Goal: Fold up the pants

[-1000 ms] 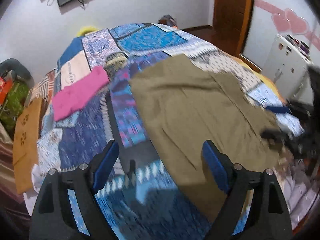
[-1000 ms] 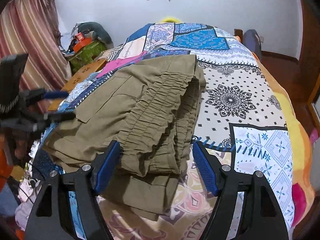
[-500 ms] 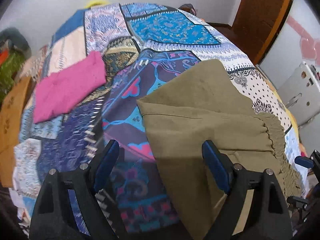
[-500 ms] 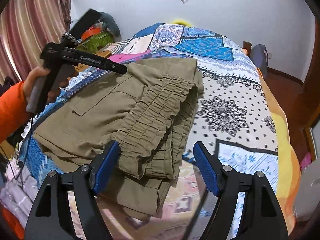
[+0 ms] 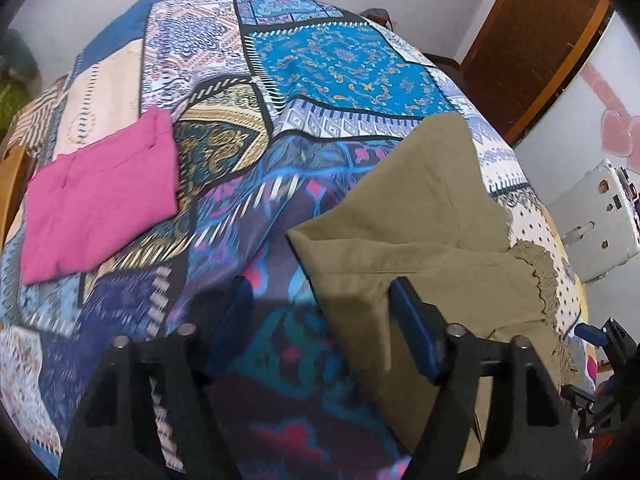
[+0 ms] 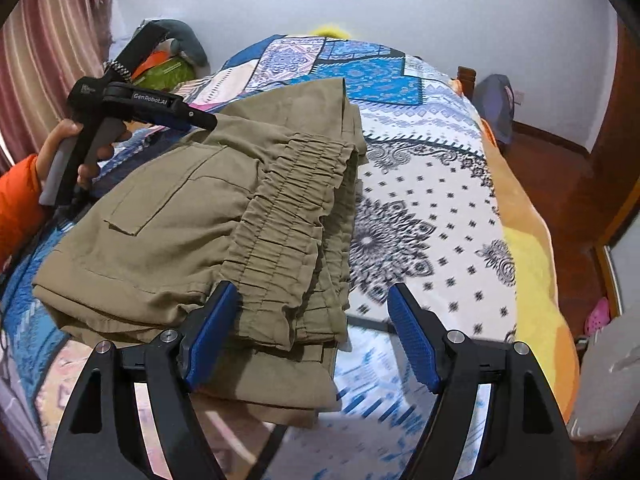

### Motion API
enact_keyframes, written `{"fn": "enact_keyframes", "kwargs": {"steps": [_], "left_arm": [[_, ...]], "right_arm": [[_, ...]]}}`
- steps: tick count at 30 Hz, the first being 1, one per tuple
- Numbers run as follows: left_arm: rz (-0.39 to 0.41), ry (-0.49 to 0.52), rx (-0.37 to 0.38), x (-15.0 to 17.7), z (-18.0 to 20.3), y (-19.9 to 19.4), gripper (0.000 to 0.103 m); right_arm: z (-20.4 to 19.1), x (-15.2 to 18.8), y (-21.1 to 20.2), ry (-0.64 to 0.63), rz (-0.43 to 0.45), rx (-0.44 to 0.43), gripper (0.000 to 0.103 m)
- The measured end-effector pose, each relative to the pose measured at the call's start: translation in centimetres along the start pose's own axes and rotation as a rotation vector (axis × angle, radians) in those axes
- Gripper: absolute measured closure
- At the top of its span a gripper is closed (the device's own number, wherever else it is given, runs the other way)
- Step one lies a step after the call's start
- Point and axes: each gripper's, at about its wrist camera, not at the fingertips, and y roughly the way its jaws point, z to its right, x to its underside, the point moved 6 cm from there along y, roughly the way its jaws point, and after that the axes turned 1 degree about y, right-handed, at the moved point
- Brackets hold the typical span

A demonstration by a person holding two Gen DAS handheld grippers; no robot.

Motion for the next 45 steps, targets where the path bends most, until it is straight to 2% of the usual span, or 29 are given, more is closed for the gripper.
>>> {"fn": "enact_keyframes", "kwargs": {"steps": [3, 7, 8, 10, 12, 15, 24, 29, 33, 37, 39, 41, 43, 45], "left_arm": [[0.006, 0.028, -0.047, -1.2, 0.7, 1.3, 0.046], [0.014, 0.058, -0.079, -2.3, 1.6, 2.6, 0.053], [0.015, 0.073, -0.077, -2.4, 1.9, 2.7, 0.063], [0.015, 0.083, -0.081, -2.4, 2.2, 2.6, 0.070], [0.027, 0.118, -0.120, -2.0, 2.4, 2.1, 0.084], [0.024, 0.109, -0.144, -0.7, 1.9, 1.2, 0.094], [-0.004, 0.005, -0.169, 5.3, -1.1, -3.0, 0.103], [0.013, -0.033, -0.206, 10.0, -2.9, -6.8, 0.103], [0.030, -0.060, -0.155, 11.6, -3.3, -9.4, 0.101], [0.027, -0.036, -0.143, 10.5, -2.7, -9.2, 0.086], [0.022, -0.059, -0.097, 9.2, -2.5, -8.2, 0.068], [0.010, -0.085, -0.035, 7.8, -2.2, -7.0, 0.063], [-0.027, -0.131, 0.051, 6.3, -2.2, -5.1, 0.063], [-0.050, -0.177, 0.105, 5.0, -2.6, -3.4, 0.063]], "right_arm": [[0.8, -0.4, 0.6, 0.019, -0.004, -0.001, 0.030], [1.1, -0.5, 0.7, 0.037, -0.002, -0.005, 0.030], [1.2, -0.5, 0.8, 0.042, -0.002, -0.002, 0.030], [1.2, -0.6, 0.7, 0.053, -0.004, -0.002, 0.030], [1.2, -0.7, 0.6, 0.064, -0.011, 0.001, 0.030], [1.3, -0.6, 0.2, 0.100, -0.026, 0.008, 0.030], [-0.2, 0.3, -2.8, 0.086, -0.008, 0.019, 0.030], [-1.8, 0.4, -4.2, 0.083, 0.016, -0.003, 0.029], [-3.0, -0.1, -5.0, 0.093, 0.052, -0.019, 0.029], [-3.7, -0.4, -5.1, 0.118, 0.078, -0.013, 0.028], [-3.8, -0.5, -4.8, 0.129, 0.080, -0.004, 0.028], [-3.8, -0.5, -4.1, 0.141, 0.076, 0.003, 0.028], [-3.7, -0.4, -3.6, 0.149, 0.064, 0.003, 0.028], [-3.5, -0.3, -3.0, 0.155, 0.052, 0.003, 0.028]]}}
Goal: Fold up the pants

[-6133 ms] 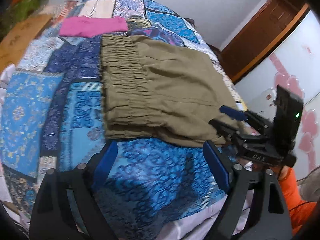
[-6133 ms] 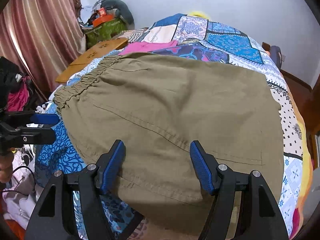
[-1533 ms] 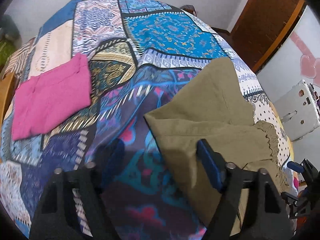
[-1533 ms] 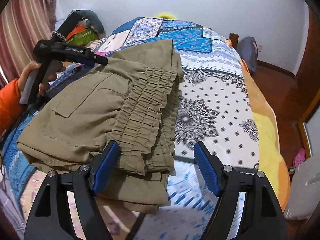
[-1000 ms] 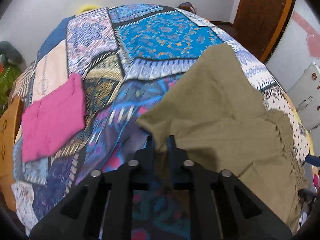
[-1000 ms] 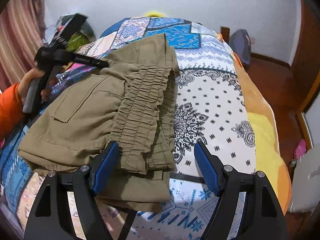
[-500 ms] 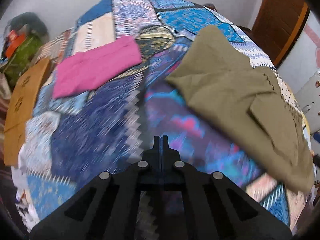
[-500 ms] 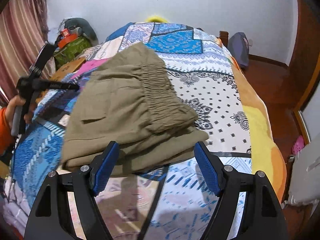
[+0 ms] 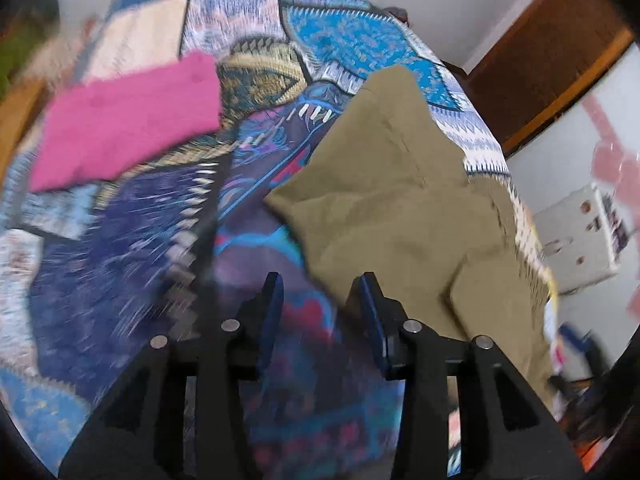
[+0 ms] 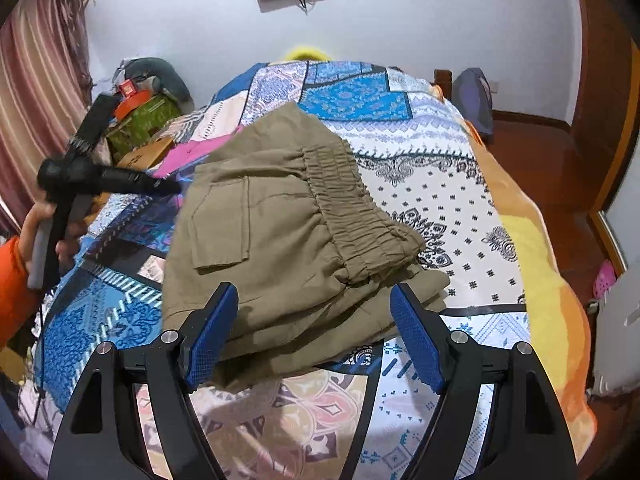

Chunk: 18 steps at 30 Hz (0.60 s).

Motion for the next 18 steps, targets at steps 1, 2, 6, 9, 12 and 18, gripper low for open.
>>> {"fn": "enact_keyframes", "kwargs": {"steps": [1, 2, 6, 9, 12, 18], "left_arm": [[0.003, -0.011, 0.015, -0.5, -0.1, 0.3, 0.063], [0.004, -0.023, 0.027, -1.2, -0.2, 0.7, 0.063], [0.006, -0.037, 0.018, -3.3, -0.2, 2.3, 0.071], [0.022, -0.011, -0.038, -3.8, -0.3, 2.7, 0.087], [0.052, 0.043, -0.099, -3.6, 0.1, 2.4, 0.093], [0.100, 0.056, -0.093, -1.2, -0.3, -0.4, 0.095]], "right_arm": [[0.2, 0.0, 0.5, 0.009, -0.007, -0.007, 0.028], [0.4, 0.1, 0.7, 0.021, -0.009, -0.015, 0.028], [0.6, 0.4, 2.1, 0.049, -0.039, -0.046, 0.028], [0.4, 0.7, 3.0, 0.040, -0.051, -0.055, 0.027], [0.6, 0.6, 3.2, 0.049, -0.053, -0.072, 0.027], [0.9, 0.1, 2.2, 0.035, -0.041, -0.044, 0.028]]}}
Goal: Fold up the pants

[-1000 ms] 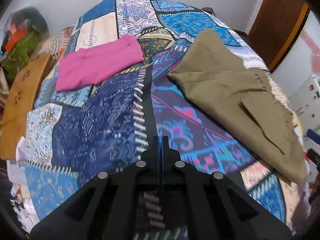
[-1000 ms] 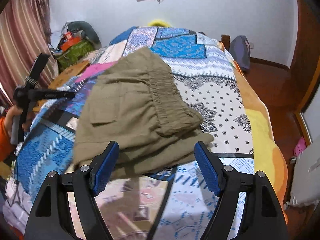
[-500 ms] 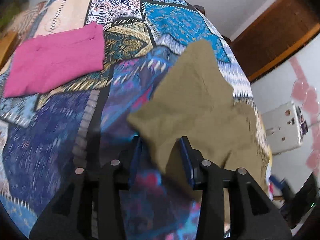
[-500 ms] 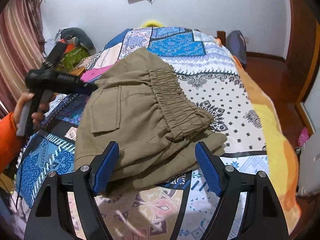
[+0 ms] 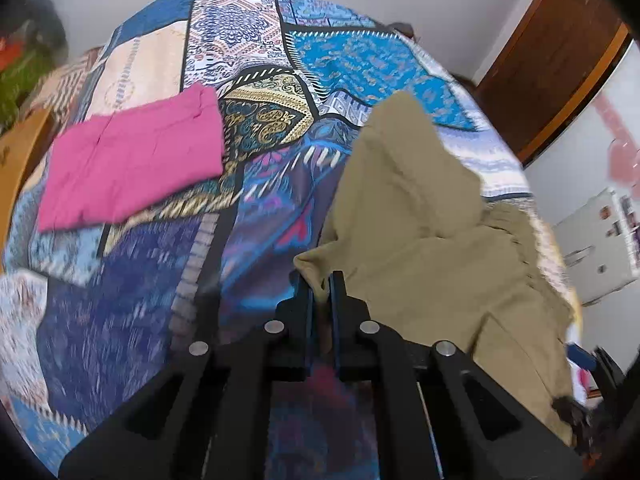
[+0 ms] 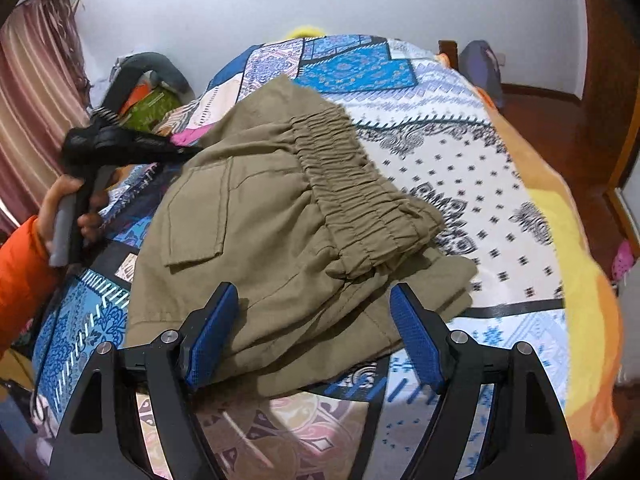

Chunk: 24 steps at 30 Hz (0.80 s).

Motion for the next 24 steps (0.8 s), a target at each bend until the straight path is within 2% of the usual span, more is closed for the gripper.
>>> {"fn": "enact_keyframes", "kwargs": {"steps": [2, 5, 9, 11, 13, 15, 17, 20, 24], "left_arm": [[0.010, -0.010, 0.005, 1.3, -0.4, -1.6, 0.095], [0.039, -0.004, -0.027, 3.7, -0.7, -4.2, 0.096], [0.063, -0.022, -0.046, 6.9, -1.3, -7.6, 0.098], [0.065, -0.032, -0.061, 8.4, -1.7, -8.5, 0.098], [0.075, -0.055, -0.081, 10.1, -2.3, -9.7, 0.099], [0.094, -0.071, -0.127, 11.5, -3.0, -10.6, 0.102], [0.097, -0.093, -0.160, 12.9, -4.2, -11.0, 0.102], [0.068, -0.123, -0.153, 14.3, -5.9, -10.7, 0.102], [0.074, -0.090, -0.125, 14.1, -6.2, -11.9, 0.101]], "right_arm": [[-0.2, -0.2, -1.1, -0.003, 0.025, -0.006, 0.028], [-0.5, -0.3, -2.2, -0.011, 0.047, -0.009, 0.028], [-1.3, -0.1, -2.6, -0.033, 0.040, -0.023, 0.029], [-1.8, 0.1, -2.2, -0.053, 0.025, -0.028, 0.043], [-2.1, 0.2, -1.4, -0.070, 0.009, -0.019, 0.051], [-2.2, 0.4, -0.7, -0.083, 0.009, 0.008, 0.052], [-2.0, 0.6, 0.3, -0.077, -0.016, 0.022, 0.059], [-1.4, 0.8, 1.2, -0.046, -0.033, 0.017, 0.060], [-1.3, 0.8, 0.8, -0.067, -0.035, 0.057, 0.061]]}}
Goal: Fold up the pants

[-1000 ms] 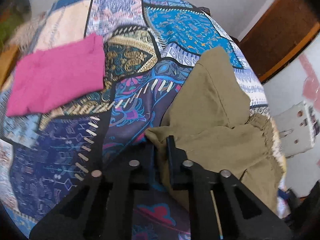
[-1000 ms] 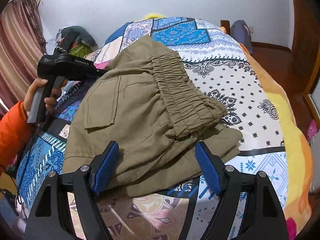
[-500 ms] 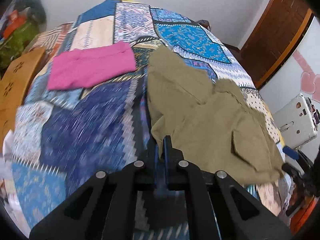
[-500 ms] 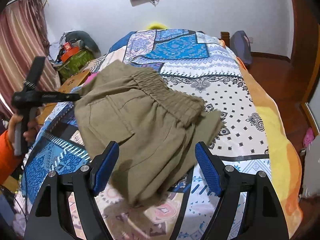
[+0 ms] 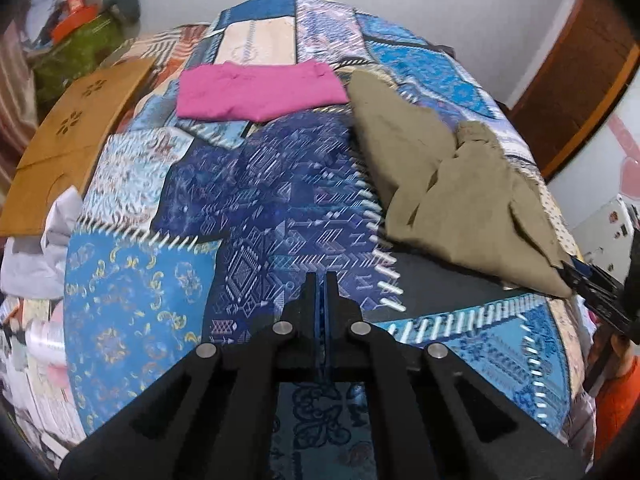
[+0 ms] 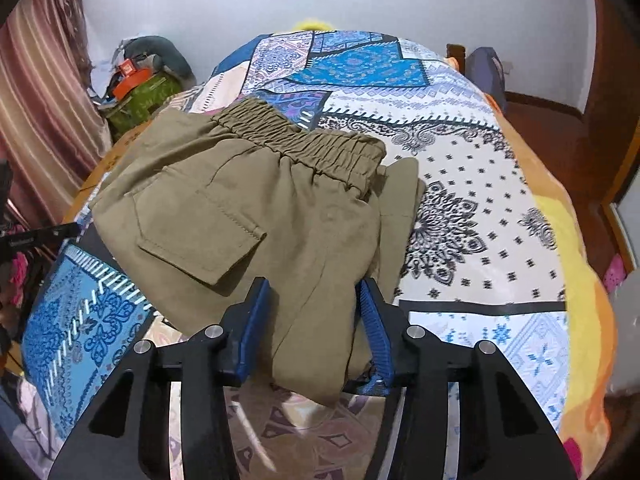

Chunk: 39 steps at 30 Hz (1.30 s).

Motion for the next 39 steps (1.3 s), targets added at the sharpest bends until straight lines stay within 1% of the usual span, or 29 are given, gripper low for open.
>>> {"fn": "enact_keyframes", "kwargs": {"steps": [3, 5, 6, 7, 9, 11, 13, 14, 16, 17, 18, 19, 20, 21, 22, 23, 24, 25, 26, 28, 29, 30, 31, 32, 33, 34, 36, 39], "left_arm": [[0.036, 0.073, 0.015, -1.5, 1.5, -1.1, 0.101], [0.052, 0.122, 0.046, -2.8, 3.0, -1.3, 0.101], [0.058, 0.157, 0.085, -3.4, 4.3, -1.4, 0.101], [0.058, 0.173, 0.107, -3.8, 5.0, -1.4, 0.101], [0.048, 0.227, 0.179, -4.6, 7.1, -0.8, 0.101], [0.034, 0.259, 0.200, -5.1, 8.1, 0.0, 0.101], [-0.004, 0.263, 0.183, -5.6, 8.3, 1.8, 0.101], [-0.036, 0.253, 0.148, -5.5, 7.7, 3.2, 0.101], [-0.075, 0.236, 0.087, -4.7, 6.1, 4.8, 0.101], [-0.075, 0.224, 0.077, -4.4, 5.4, 5.1, 0.101], [-0.054, 0.191, 0.093, -4.2, 4.3, 4.8, 0.101], [-0.052, 0.177, 0.094, -4.1, 3.8, 4.6, 0.101], [-0.052, 0.163, 0.080, -4.0, 3.1, 4.2, 0.100], [-0.046, 0.162, 0.032, -4.0, 2.3, 3.8, 0.100], [-0.046, 0.171, -0.001, -3.9, 1.9, 3.7, 0.100], [-0.050, 0.187, -0.027, -3.9, 1.5, 3.3, 0.100], [-0.049, 0.197, -0.034, -3.9, 1.4, 3.0, 0.100], [-0.042, 0.211, -0.043, -4.1, 1.6, 2.5, 0.100], [-0.027, 0.228, -0.048, -4.5, 1.9, 2.0, 0.100], [0.008, 0.264, -0.031, -5.3, 3.1, 1.2, 0.094], [0.023, 0.278, -0.012, -5.8, 4.0, 0.9, 0.087], [0.030, 0.288, 0.005, -6.4, 4.9, 0.9, 0.073], [0.035, 0.295, 0.026, -6.9, 6.0, 0.9, 0.063], [0.034, 0.300, 0.057, -7.4, 7.5, 1.2, 0.046], [0.032, 0.306, 0.079, -7.8, 8.6, 1.6, 0.043], [0.027, 0.322, 0.105, -8.1, 10.1, 2.1, 0.043], [0.017, 0.358, 0.121, -8.5, 12.4, 3.1, 0.043], [0.000, 0.397, 0.144, -9.0, 15.4, 5.3, 0.043]], "right_arm": [[-0.1, -0.1, 0.1, -0.049, -0.007, 0.050, 0.061], [0.1, -0.4, 0.2, -0.064, -0.017, 0.066, 0.061], [0.2, -0.6, 0.2, -0.063, -0.024, 0.070, 0.061], [0.2, -0.9, 0.1, -0.059, -0.025, 0.071, 0.061], [0.2, -1.7, -0.4, -0.048, -0.007, 0.061, 0.061], [-0.1, -2.5, -0.8, -0.029, 0.025, 0.023, 0.061], [-0.6, -2.8, -0.7, -0.004, 0.040, -0.036, 0.060], [-0.8, -2.8, -0.3, 0.006, 0.037, -0.053, 0.060], [-0.9, -2.4, 0.9, 0.001, 0.009, -0.052, 0.058], [-0.9, -2.0, 1.4, -0.008, -0.006, -0.043, 0.058], [-0.7, -1.6, 1.7, -0.013, -0.014, -0.030, 0.058], [-0.3, -1.3, 1.7, -0.014, -0.017, -0.021, 0.059], [0.1, -1.2, 1.5, -0.008, -0.013, -0.022, 0.062], [0.5, -1.1, 1.3, -0.004, -0.014, -0.019, 0.063], [0.8, -1.1, 1.0, -0.008, -0.014, -0.008, 0.064], [1.1, -1.0, 0.7, -0.013, -0.015, 0.024, 0.062], [1.4, -1.1, 0.4, -0.018, -0.013, 0.051, 0.060], [1.5, -1.2, 0.0, -0.021, -0.010, 0.052, 0.059], [1.7, -1.5, -0.4, -0.008, -0.003, 0.029, 0.059], [1.9, -2.1, -1.0, 0.012, 0.014, 0.010, 0.059], [1.8, -2.7, -1.2, 0.016, 0.027, -0.003, 0.059], [1.7, -3.2, -1.4, 0.016, 0.038, -0.014, 0.059], [1.5, -3.9, -1.4, 0.017, 0.052, -0.024, 0.059], [1.3, -4.5, -1.3, 0.016, 0.061, -0.032, 0.059], [1.0, -5.0, -1.1, 0.012, 0.066, -0.040, 0.059], [0.6, -5.8, -0.8, 0.005, 0.070, -0.048, 0.059], [-0.3, -6.7, 0.0, -0.005, 0.073, -0.069, 0.059], [-2.1, -7.6, 1.7, -0.029, 0.063, -0.125, 0.059]]}}
